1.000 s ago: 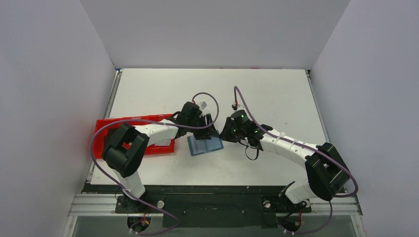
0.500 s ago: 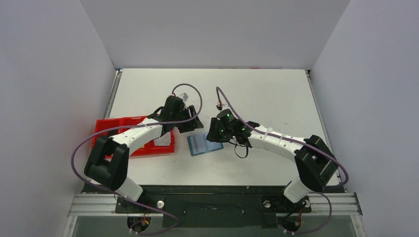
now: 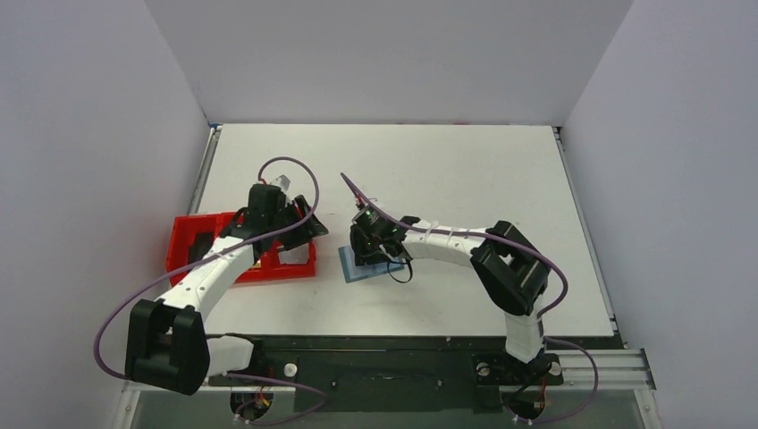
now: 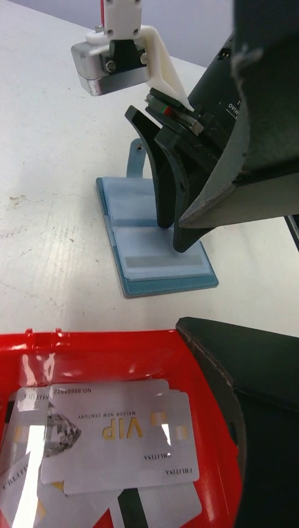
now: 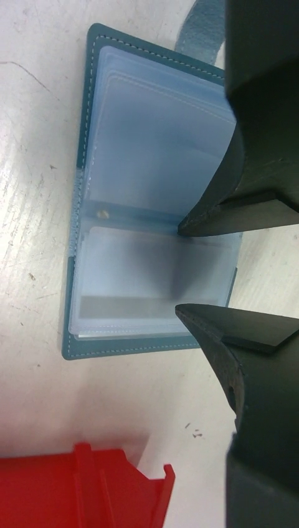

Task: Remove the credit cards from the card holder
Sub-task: Remove the credit card from the card holder.

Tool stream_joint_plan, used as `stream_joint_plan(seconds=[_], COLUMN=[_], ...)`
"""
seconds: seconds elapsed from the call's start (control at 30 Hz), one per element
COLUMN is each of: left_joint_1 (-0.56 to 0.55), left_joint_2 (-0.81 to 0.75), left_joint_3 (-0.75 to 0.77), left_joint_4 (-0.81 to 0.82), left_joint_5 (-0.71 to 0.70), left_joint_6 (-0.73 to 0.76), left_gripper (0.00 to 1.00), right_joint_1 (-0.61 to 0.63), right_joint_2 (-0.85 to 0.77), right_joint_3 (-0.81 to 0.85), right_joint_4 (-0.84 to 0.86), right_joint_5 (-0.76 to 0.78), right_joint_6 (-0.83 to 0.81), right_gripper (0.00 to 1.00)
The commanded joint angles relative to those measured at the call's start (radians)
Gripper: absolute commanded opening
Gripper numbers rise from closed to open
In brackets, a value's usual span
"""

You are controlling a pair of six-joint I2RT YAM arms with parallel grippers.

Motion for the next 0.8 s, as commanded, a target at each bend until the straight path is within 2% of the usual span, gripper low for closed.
stream_joint_plan(seconds=[0.0,0.2,0.57,0.63,0.7,0.73,0.77], left_joint_1=[0.038,0.048,0.041,0.035,0.024,0.012,-0.003], left_joint_2=[-0.053,-0.053,-0.031,-0.027,-0.021,-0.014,-0.006], left_joint_3=[-0.018,-0.029,-0.049,-0.052,-0.055,-0.055,-0.054], left_joint_4=[-0.003,0.007,0.035,0.041,0.047,0.049,0.053], left_joint_5=[0.051,0.078,0.109,0.111,0.109,0.108,0.105], left_joint_6=[0.019,0.020,0.017,0.014,0.011,0.010,0.008], left_gripper=[0.53,0.53,0.53,0.53,0.53,0.52,0.52], right_joint_1=[0.029,0.057,0.058,0.054,0.043,0.034,0.023], right_joint_2=[0.026,0.070,0.118,0.113,0.103,0.097,0.093], right_joint_3=[0.086,0.118,0.073,0.043,0.003,-0.011,-0.038], right_joint_4=[-0.070,-0.113,-0.110,-0.097,-0.068,-0.046,-0.022], right_joint_5=[0.123,0.177,0.145,0.123,0.092,0.081,0.057], right_joint_6=[-0.038,-0.043,-0.021,-0.012,0.001,0.012,0.016], right_gripper=[0.41,0.43,0.41,0.36,0.27,0.18,0.16])
